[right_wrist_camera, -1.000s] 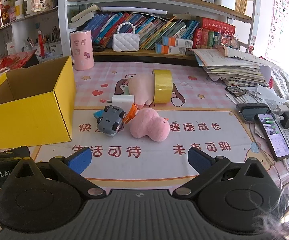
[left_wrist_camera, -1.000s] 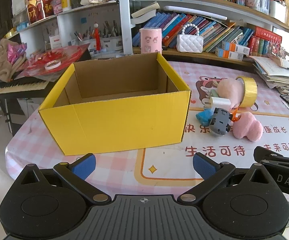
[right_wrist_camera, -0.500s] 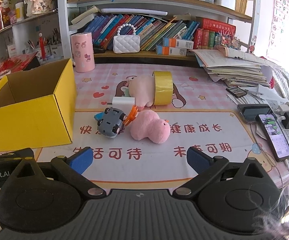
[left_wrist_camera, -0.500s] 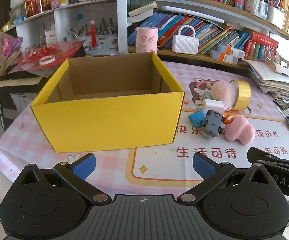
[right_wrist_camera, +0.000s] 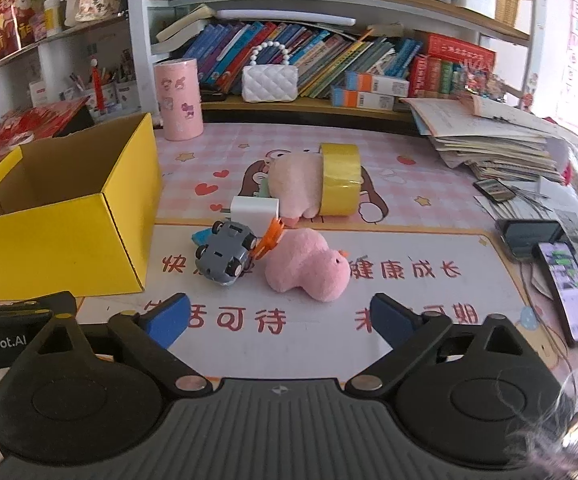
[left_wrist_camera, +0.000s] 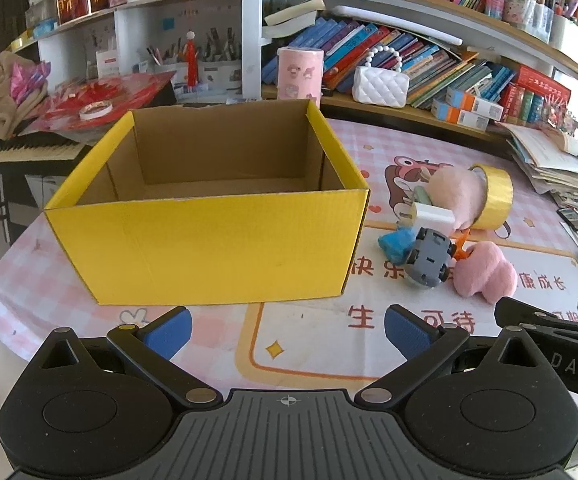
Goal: Organize objects
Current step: 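Reach the left tool to the grey toy car while the right tool reaches the pink plush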
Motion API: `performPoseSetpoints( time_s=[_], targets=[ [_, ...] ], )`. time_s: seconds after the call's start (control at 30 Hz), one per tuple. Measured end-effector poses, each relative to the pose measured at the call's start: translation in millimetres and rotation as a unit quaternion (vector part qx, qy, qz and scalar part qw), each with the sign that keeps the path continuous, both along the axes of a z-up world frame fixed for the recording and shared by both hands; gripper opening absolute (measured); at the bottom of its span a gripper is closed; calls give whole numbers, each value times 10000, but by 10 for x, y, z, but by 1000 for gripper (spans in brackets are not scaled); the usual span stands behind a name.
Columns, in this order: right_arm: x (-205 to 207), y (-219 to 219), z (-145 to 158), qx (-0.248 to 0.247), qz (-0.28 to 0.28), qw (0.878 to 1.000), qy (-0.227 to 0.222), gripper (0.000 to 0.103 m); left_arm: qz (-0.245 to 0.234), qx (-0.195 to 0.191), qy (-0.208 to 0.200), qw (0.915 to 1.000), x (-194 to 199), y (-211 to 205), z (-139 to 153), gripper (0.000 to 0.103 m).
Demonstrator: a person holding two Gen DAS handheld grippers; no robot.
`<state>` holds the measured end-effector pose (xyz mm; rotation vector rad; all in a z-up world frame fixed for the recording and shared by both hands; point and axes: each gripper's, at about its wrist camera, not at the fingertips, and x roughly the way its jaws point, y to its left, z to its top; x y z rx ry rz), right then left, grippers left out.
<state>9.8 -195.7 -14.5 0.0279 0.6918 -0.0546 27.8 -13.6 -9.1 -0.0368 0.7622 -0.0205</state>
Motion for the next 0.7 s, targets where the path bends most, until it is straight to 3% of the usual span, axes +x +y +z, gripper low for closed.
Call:
performPoseSetpoints(
  time_s=[0.27, 0.4, 0.7],
  targets=[
    [338, -246, -98, -156, 207, 9994, 250, 79, 272, -59, 221, 9994, 197, -196, -125, 102],
    [547, -341, -163, -263, 442, 9979, 386, 66, 491, -82, 309, 9983, 258, -276, -167, 102],
    [1022, -429, -341, -389, 1189, 9904, 580, 65, 913, -381, 355, 9945, 314, -383, -205, 102]
  ],
)
